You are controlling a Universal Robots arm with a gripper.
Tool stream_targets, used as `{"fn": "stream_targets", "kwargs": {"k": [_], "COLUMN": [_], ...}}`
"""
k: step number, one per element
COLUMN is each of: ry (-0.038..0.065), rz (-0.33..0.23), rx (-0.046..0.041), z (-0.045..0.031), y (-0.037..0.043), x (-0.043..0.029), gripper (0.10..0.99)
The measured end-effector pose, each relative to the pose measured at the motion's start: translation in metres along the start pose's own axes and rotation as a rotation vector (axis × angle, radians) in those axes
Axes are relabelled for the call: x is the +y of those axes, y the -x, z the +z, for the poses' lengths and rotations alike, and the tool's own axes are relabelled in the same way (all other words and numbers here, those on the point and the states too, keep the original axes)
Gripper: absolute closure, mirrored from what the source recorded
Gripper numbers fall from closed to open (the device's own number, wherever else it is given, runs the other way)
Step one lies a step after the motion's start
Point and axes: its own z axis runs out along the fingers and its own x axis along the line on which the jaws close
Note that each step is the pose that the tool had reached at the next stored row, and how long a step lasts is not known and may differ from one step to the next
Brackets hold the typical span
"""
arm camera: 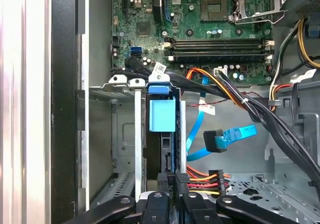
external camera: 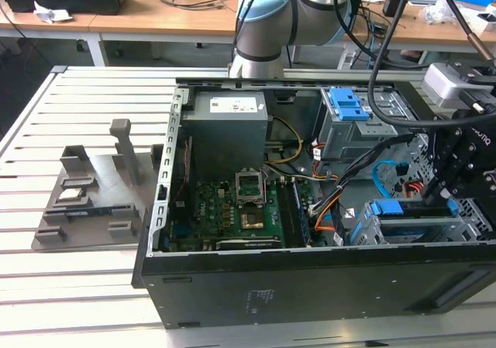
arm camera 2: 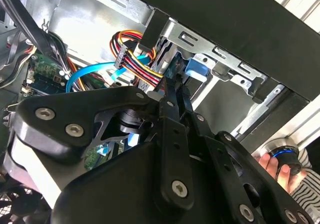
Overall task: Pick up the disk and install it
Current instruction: 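Insert the first disk wire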
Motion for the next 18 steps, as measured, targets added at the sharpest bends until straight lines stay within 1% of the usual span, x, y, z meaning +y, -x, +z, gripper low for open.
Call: {"fn": "stream_targets", "kwargs": {"k": [2, 6, 7, 8, 9, 11, 14, 15, 17, 18], "ry": [0.000, 0.000, 0.000, 0.000, 0.000, 0.000, -0.002, -0.002, -0.003, -0.003], "rz": [0.000, 0.000, 0.000, 0.000, 0.000, 0.000, 0.000, 0.000, 0.000, 0.000], "rx": [-0.0001, -0.0005, -0.0022, -0.0019, -0.0007, -0.0003, 0.0004, 0.0006, 0.0012, 0.0017], "z": [0.0014, 0.0016, 0.0025, 0.0024, 0.0018, 0.0005, -0.0127, -0.0182, -0.0255, -0.0290], "y": [0.0000, 0.0001, 0.0001, 0.0001, 0.0001, 0.0000, 0.0022, 0.0032, 0.0043, 0.0048], "x": [-0.0001, -0.0001, -0.0001, -0.0001, -0.0001, 0.0000, 0.0007, 0.0009, 0.0012, 0.0014], "gripper": [0.918, 0.918, 0.906, 0.906, 0.839, 0.839, 0.839, 0.855, 0.980, 0.980]}}
